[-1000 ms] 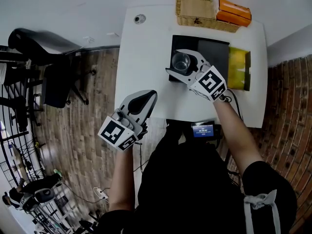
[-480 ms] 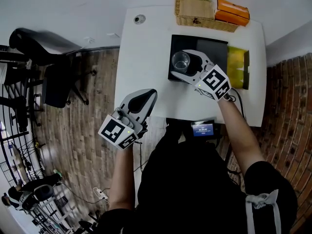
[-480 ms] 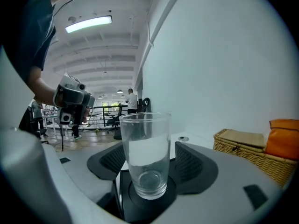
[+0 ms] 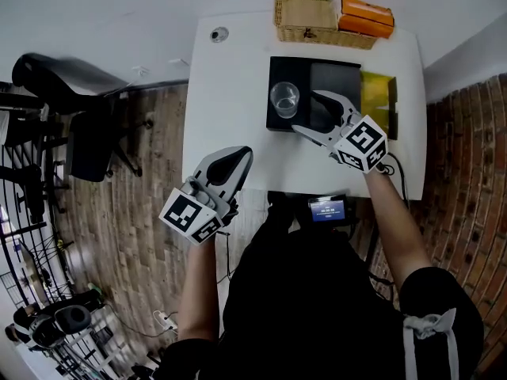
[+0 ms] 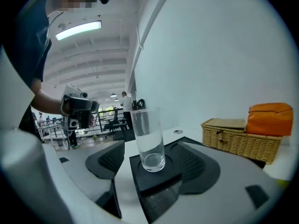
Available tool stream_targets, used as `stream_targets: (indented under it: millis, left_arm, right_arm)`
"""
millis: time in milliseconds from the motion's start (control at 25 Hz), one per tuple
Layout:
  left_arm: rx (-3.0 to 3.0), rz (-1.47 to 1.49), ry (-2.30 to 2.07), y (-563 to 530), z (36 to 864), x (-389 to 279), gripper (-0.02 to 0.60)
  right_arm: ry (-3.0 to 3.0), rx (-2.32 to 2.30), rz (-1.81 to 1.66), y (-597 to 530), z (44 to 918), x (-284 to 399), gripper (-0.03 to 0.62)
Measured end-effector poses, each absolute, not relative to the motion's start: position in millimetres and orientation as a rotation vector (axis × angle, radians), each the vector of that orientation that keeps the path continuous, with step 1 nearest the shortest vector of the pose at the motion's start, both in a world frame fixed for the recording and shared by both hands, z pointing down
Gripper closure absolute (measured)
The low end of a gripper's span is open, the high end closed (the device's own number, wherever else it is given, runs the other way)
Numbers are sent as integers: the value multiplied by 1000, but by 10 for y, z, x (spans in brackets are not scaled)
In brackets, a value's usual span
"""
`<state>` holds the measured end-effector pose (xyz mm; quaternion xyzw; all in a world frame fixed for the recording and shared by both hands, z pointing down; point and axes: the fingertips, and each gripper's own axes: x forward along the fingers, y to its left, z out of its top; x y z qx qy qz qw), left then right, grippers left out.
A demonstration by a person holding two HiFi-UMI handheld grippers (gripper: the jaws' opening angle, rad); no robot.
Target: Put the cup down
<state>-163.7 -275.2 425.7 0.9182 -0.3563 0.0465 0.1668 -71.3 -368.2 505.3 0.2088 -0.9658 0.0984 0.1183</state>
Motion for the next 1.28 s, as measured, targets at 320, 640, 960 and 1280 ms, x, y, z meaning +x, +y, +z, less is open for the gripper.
stream_targets:
  millis: [320, 640, 960, 1280]
  left_arm:
    - [2653, 69, -948, -2732, 4147, -1444, 574]
    - [2731, 21, -847, -2748, 3986, -1157, 574]
    - [2772, -114, -771, -2780, 3674, -944, 574]
    - [2802, -170, -764, -2786, 3496, -944, 574]
  right_arm:
    - [-2927, 873, 552, -3574, 4775, -150, 253]
    - [-3039, 961, 616, -3368, 4250, 67, 257]
    - [-3202, 953, 577, -3148, 3540, 29, 374]
    - [-3256, 869, 478, -3027, 3242, -129, 519]
